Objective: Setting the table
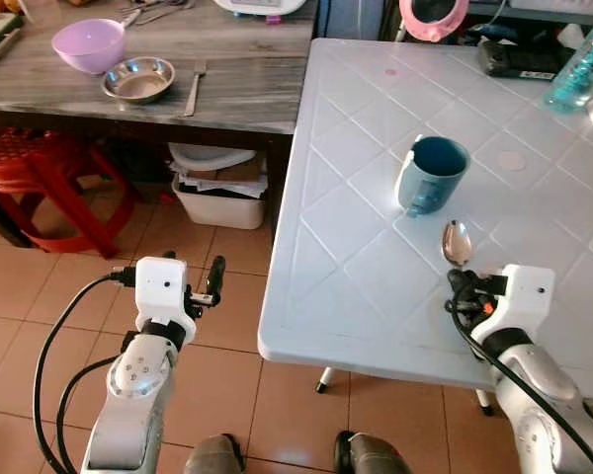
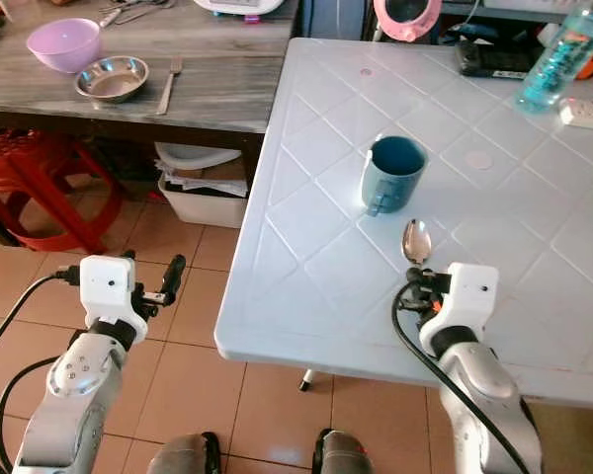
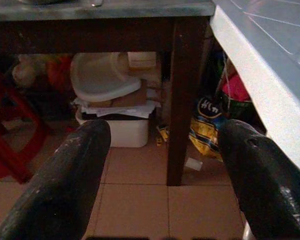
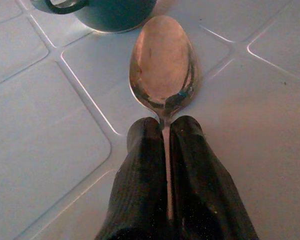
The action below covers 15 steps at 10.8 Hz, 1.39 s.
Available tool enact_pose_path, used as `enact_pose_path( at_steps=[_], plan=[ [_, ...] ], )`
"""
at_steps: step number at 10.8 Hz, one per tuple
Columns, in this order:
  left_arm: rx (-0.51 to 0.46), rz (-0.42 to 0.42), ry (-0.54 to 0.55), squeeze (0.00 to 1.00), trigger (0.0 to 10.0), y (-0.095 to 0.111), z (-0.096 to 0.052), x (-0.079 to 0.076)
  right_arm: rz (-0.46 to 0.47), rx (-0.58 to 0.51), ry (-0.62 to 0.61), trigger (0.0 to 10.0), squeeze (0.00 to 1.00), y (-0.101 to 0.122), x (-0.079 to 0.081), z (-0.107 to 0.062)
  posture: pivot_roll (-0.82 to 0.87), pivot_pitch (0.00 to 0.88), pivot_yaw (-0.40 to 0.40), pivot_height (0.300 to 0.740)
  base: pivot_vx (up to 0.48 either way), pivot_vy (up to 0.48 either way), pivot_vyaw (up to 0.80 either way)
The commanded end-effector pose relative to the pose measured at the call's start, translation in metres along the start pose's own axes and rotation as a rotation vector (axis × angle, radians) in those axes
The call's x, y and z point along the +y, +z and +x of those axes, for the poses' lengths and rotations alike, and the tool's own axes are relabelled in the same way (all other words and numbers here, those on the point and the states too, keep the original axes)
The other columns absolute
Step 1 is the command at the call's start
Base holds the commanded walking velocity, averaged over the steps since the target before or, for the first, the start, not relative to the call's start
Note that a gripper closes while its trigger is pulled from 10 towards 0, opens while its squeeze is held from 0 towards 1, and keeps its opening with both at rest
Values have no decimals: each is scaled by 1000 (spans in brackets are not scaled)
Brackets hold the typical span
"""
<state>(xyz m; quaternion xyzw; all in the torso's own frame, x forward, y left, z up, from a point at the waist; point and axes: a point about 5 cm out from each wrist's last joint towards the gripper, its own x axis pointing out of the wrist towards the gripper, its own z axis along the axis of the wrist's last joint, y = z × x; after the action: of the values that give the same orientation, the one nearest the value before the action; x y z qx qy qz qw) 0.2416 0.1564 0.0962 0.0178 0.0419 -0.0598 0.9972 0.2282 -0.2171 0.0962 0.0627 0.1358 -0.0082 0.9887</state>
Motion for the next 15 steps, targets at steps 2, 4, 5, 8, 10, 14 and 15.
enact_pose_path(
  at_steps=[2,4,5,8,10,14,15],
  plan=[
    [-22,-18,-9,0,10000,3,-1,-2,62,231,-2,0,0,-42,8,-2,-16,178,29,740,0,0,0],
    [-17,-37,-4,0,10000,1,-2,-3,109,230,47,0,0,-38,25,7,-16,174,17,740,0,0,0],
    [-14,-38,1,0,10000,0,-2,-3,122,239,84,0,0,-37,35,11,-16,173,12,740,0,480,0],
    [-7,-45,9,0,10000,-3,-2,-1,129,302,107,0,0,-48,45,9,-15,172,4,740,0,480,0],
    [-9,-42,-8,0,10000,-3,0,-3,136,315,117,0,0,-48,48,13,-24,165,10,740,0,480,0],
    [-62,-43,-6,0,10000,4,10,-3,-12,127,134,0,0,-21,57,34,-24,148,5,740,0,454,0],
    [-70,-45,3,0,10000,5,11,-4,-20,102,126,0,0,-17,55,37,-24,147,1,740,0,428,0]
  ],
)
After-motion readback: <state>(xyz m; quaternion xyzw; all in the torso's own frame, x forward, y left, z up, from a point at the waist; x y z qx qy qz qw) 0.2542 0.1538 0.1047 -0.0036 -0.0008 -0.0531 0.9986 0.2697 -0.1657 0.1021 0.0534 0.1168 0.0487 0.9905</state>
